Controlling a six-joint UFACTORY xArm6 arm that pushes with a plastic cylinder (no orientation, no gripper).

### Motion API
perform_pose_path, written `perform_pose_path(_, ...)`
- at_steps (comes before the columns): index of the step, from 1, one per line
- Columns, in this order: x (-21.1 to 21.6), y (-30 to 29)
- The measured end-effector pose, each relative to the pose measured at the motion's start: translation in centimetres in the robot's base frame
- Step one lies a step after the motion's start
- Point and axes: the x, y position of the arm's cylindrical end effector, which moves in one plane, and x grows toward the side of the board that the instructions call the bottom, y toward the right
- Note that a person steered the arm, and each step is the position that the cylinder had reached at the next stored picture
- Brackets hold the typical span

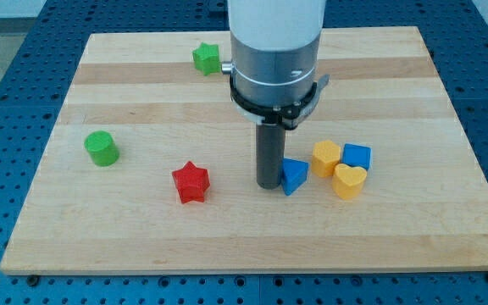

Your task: Push red star into green circle

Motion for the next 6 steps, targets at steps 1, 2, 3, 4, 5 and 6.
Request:
perform_pose_path(1,-0.8,2.7)
perform_pose_path(2,-0.9,4.7)
perform_pose_path(3,-0.9,4.3)
perform_pose_path(4,-0.9,1.2)
perform_pose_path(5,-0.9,-3.1)
perform_pose_path(6,-0.9,-3.9)
